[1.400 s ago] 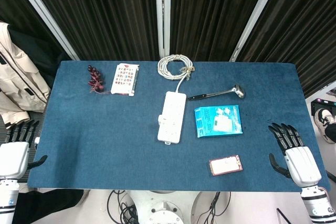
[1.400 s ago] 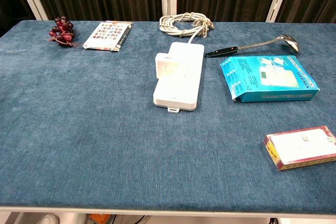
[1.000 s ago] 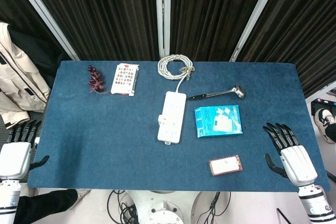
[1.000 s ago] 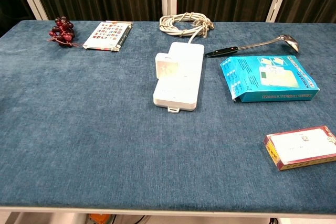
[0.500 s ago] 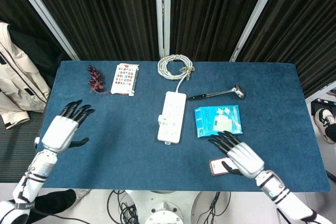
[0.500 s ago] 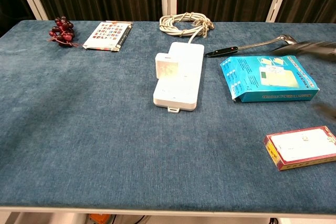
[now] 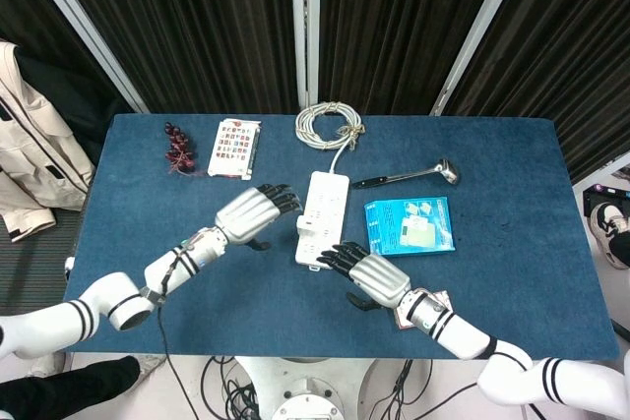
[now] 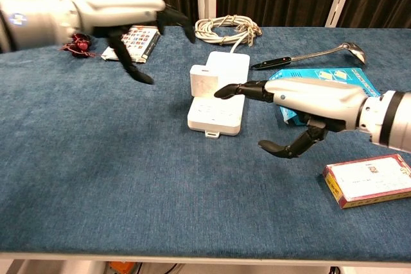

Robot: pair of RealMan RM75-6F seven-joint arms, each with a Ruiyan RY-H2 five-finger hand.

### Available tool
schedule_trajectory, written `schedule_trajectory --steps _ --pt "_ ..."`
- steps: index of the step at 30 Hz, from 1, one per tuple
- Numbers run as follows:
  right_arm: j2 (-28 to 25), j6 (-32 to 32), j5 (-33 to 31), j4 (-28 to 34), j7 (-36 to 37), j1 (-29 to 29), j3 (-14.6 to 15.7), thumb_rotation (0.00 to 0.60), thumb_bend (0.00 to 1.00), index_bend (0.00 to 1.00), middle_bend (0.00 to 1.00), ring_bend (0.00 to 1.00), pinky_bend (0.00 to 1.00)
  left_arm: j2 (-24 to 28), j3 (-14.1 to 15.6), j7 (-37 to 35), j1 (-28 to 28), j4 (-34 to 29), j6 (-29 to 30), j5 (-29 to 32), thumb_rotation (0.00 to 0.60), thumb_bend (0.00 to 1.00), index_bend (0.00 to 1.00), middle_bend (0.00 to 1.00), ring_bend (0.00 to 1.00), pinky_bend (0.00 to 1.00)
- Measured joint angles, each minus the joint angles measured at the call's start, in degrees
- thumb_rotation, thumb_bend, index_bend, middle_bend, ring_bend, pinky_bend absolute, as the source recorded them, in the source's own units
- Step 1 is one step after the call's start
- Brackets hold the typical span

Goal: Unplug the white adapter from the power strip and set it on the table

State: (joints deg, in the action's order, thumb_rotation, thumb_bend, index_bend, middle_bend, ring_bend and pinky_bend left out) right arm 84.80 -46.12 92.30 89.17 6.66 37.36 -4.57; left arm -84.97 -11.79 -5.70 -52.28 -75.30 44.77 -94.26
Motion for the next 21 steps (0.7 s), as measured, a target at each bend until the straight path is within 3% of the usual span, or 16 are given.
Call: schedule_trajectory --steps 10,21 --pt "4.1 0.8 -2.0 -3.7 0.8 2.0 1.4 0.600 0.41 0.02 0.09 0.00 0.00 -7.6 1.6 -5.6 -8.0 10.4 -1.8 -1.0 0.600 0.16 0.28 0.25 0.17 0.35" --pt "5.9 0.3 -3.0 -5.8 1.4 3.2 2.6 0.600 0.42 0.02 0.09 0.00 0.00 -10.7 4.2 -6.1 -10.7 14.8 -0.8 -1.2 0.600 0.18 0.31 0.27 0.20 0.40"
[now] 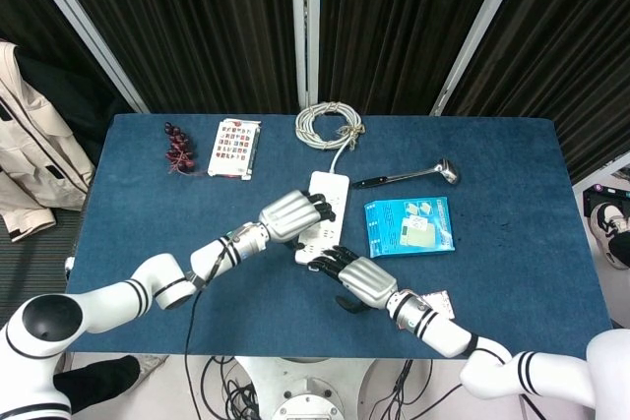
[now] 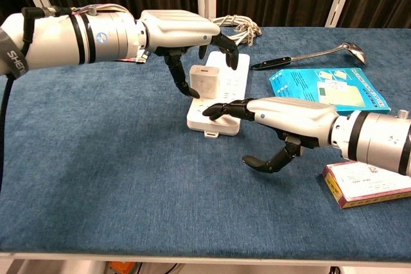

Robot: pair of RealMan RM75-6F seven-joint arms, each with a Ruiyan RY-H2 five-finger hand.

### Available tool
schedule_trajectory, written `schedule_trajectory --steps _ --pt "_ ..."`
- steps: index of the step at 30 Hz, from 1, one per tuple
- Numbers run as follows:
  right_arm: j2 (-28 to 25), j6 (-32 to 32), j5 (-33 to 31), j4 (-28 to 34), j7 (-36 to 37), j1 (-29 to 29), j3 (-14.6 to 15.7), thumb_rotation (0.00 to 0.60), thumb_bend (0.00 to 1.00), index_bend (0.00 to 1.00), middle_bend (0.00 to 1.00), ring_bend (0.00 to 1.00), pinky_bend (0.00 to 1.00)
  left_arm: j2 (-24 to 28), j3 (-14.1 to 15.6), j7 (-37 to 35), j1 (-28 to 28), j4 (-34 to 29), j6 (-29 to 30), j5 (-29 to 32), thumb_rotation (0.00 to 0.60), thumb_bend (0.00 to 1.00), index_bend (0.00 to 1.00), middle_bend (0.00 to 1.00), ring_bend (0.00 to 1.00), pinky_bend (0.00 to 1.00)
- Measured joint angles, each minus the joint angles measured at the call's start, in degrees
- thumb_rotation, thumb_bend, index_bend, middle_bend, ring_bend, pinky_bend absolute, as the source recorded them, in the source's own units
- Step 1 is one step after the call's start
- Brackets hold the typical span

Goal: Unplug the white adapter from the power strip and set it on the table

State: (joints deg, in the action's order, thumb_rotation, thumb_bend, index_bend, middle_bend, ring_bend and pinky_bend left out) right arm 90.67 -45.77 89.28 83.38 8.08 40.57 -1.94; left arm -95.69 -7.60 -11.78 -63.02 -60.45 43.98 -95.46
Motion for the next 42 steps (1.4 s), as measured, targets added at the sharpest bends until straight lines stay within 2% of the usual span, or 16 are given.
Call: schedule_trajectory --steps 4,12,21,30,35,42 --pt "0.3 0.0 -0.5 -0.3 -0.1 0.3 0.2 0.600 0.42 0.02 0.09 0.00 0.00 -1.4 1.0 0.3 -0.5 3.5 1.1 -0.5 0.600 0.20 0.34 0.29 0.22 0.42" --pt "1.0 0.2 -1.4 -0.8 -0.4 0.9 0.7 0.600 0.43 0.02 0.09 0.00 0.00 -4.0 3.9 -2.2 -1.2 9.3 4.6 -2.2 0.600 0.26 0.42 0.37 0.31 0.53" --pt "1.5 0.4 -2.2 -1.5 0.0 1.3 1.2 0.600 0.43 0.02 0.09 0.00 0.00 -7.1 6.8 -6.0 -1.9 16.1 7.2 -4.0 0.600 0.33 0.45 0.43 0.39 0.65" --pt "1.8 0.9 -2.9 -2.0 0.3 1.8 1.5 0.600 0.46 0.02 0.09 0.00 0.00 -10.5 8.7 -11.1 -2.0 23.1 10.2 -4.6 0.600 0.41 0.59 0.62 0.59 0.80" --pt "1.8 1.0 -3.3 -2.2 0.4 1.9 1.7 0.600 0.47 0.02 0.09 0.00 0.00 -12.0 9.0 -15.9 -1.6 25.3 11.4 -4.0 0.600 0.43 0.64 0.68 0.64 0.83" --pt "2.0 1.2 -3.8 -2.3 0.3 2.1 1.8 0.600 0.51 0.02 0.09 0.00 0.00 -13.9 9.4 -21.6 -0.9 29.7 13.3 -3.1 0.600 0.43 0.66 0.71 0.65 0.83"
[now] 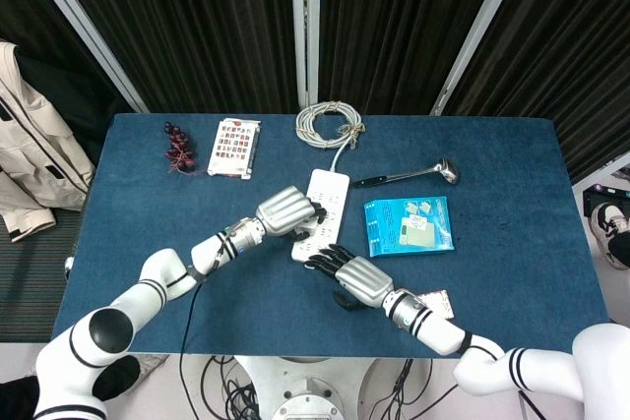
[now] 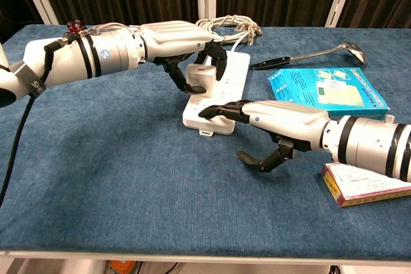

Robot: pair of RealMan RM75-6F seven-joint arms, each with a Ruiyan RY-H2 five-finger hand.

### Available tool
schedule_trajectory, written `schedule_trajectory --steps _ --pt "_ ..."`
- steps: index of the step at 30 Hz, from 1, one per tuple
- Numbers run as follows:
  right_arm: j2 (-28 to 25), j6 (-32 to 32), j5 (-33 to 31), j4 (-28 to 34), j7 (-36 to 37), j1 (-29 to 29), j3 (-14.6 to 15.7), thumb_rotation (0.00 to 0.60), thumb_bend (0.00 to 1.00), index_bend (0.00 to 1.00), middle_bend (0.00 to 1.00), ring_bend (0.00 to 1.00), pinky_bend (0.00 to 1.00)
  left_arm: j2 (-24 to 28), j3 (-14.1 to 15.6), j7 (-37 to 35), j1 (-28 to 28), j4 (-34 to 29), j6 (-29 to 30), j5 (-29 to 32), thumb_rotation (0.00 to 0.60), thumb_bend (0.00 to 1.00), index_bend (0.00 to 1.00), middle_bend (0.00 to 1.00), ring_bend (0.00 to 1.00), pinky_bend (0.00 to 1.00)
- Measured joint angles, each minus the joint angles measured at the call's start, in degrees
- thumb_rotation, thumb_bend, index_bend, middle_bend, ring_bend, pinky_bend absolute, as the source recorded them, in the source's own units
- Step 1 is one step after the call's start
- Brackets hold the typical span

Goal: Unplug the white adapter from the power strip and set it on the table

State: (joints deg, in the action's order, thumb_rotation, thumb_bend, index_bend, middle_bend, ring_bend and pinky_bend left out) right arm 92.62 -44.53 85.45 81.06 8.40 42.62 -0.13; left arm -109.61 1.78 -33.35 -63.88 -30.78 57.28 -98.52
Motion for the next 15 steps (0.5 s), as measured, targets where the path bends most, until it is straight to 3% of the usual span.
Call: schedule_trajectory --steps 8,15 --pt "0.1 0.1 -0.4 0.1 -0.2 0.2 0.0 0.600 0.51 0.02 0.09 0.00 0.00 -1.2 0.3 -2.5 1.1 3.4 2.4 0.8 0.600 0.43 0.66 0.72 0.65 0.84" --pt "0.0 -0.7 -0.2 0.4 -0.2 0.1 0.0 0.600 0.51 0.02 0.09 0.00 0.00 -1.1 0.4 0.5 1.5 4.4 5.4 0.7 0.600 0.43 0.65 0.71 0.64 0.83"
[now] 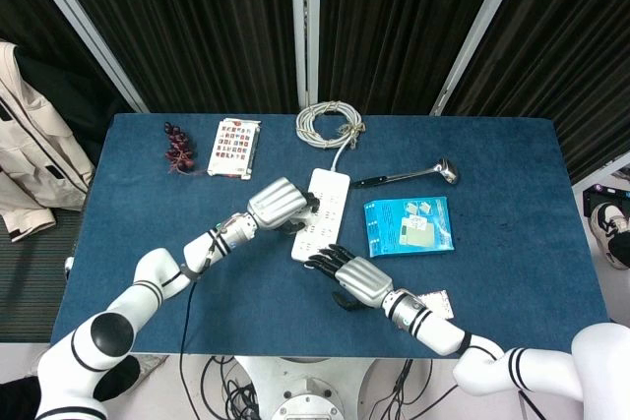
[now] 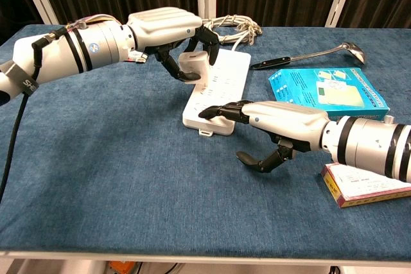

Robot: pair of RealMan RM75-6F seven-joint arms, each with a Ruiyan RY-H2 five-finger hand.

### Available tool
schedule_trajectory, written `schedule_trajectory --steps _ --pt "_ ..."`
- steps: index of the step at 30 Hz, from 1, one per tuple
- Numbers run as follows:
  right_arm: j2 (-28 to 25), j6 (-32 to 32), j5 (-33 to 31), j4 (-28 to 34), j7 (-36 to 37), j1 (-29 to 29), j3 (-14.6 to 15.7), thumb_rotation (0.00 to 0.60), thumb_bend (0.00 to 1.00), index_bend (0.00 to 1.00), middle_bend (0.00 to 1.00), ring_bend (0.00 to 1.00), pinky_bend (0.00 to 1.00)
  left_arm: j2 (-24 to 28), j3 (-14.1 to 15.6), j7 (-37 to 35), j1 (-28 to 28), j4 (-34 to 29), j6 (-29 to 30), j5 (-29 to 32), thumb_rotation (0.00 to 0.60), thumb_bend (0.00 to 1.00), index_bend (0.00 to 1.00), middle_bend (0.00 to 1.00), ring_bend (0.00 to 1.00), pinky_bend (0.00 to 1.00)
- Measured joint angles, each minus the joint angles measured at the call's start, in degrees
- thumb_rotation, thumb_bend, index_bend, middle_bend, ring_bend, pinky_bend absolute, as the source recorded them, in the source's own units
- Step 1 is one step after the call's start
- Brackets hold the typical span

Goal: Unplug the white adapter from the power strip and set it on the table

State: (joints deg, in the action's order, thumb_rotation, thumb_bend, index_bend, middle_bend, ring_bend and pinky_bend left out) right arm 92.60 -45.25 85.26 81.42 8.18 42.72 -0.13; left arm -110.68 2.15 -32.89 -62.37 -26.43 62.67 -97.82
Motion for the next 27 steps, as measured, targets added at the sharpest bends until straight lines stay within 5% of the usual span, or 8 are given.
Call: schedule_trajectory --steps 7,12,17,27 --pt "-0.2 -3.4 2.1 0.2 0.7 -0.5 0.0 0.600 0.51 0.02 0.09 0.00 0.00 2.4 -1.7 5.0 1.3 -3.0 3.0 1.9 0.600 0.42 0.58 0.63 0.54 0.76" --pt "-1.2 -6.6 4.3 1.0 1.6 -1.2 0.3 0.600 0.49 0.02 0.09 0.00 0.00 4.6 -2.1 8.4 2.3 -6.0 -1.6 4.0 0.600 0.39 0.39 0.47 0.37 0.51" --pt "-3.1 -9.5 5.7 2.9 1.9 -2.0 0.4 0.600 0.46 0.03 0.09 0.00 0.00 8.6 -2.8 14.4 3.4 -13.2 -9.3 7.7 0.600 0.19 0.17 0.24 0.14 0.27" --pt "-13.5 -16.6 7.4 10.8 -2.2 -5.3 0.6 0.600 0.36 0.03 0.09 0.00 0.00 20.5 -6.4 25.8 10.4 -32.5 -7.7 16.1 0.600 0.13 0.12 0.19 0.10 0.20"
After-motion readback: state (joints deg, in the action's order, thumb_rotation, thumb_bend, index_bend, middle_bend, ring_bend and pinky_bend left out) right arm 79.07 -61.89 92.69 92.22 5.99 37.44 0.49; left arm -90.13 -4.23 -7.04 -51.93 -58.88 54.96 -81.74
